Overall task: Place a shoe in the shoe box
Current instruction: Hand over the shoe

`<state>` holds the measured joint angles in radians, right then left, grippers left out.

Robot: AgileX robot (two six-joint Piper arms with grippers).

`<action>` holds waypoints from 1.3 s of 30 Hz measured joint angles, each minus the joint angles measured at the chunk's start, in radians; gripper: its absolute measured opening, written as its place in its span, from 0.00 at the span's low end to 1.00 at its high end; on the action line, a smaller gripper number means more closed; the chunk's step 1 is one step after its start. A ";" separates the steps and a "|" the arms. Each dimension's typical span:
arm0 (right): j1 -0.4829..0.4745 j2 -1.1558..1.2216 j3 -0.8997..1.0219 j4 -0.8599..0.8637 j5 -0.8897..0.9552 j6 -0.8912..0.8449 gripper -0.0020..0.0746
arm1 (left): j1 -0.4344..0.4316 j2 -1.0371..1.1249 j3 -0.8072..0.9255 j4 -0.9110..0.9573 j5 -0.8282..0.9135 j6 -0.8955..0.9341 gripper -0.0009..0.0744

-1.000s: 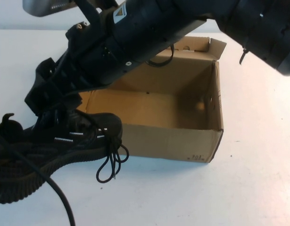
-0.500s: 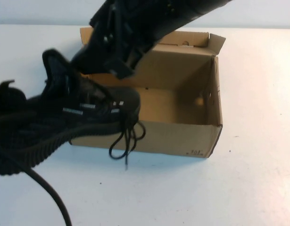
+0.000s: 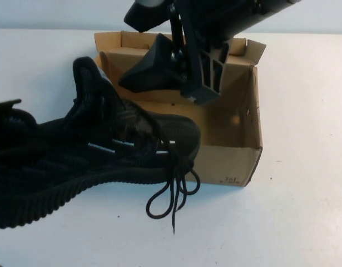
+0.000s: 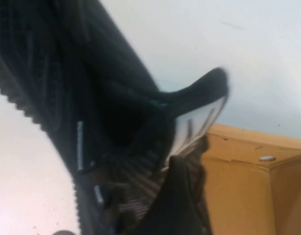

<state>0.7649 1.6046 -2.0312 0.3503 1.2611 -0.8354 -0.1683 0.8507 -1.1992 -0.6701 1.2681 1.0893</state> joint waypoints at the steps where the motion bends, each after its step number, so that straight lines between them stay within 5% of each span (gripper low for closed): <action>1: 0.000 -0.003 0.000 0.002 0.000 0.003 0.70 | 0.000 0.000 -0.002 -0.002 0.009 0.002 0.06; 13: 0.000 -0.115 0.207 -0.011 0.000 0.001 0.55 | 0.000 0.000 -0.002 -0.004 0.011 0.017 0.06; 20: 0.000 -0.177 0.305 -0.007 -0.005 -0.220 0.55 | 0.000 0.000 -0.002 -0.011 0.011 0.026 0.06; 34: 0.000 -0.173 0.320 -0.008 -0.055 -0.232 0.71 | 0.000 0.000 -0.002 -0.073 0.014 0.054 0.06; 39: 0.000 -0.173 0.320 -0.005 -0.074 -0.182 0.87 | 0.000 0.000 -0.002 -0.079 0.014 0.055 0.06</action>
<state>0.7649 1.4320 -1.7113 0.3450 1.1875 -1.0169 -0.1683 0.8507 -1.2007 -0.7495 1.2822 1.1448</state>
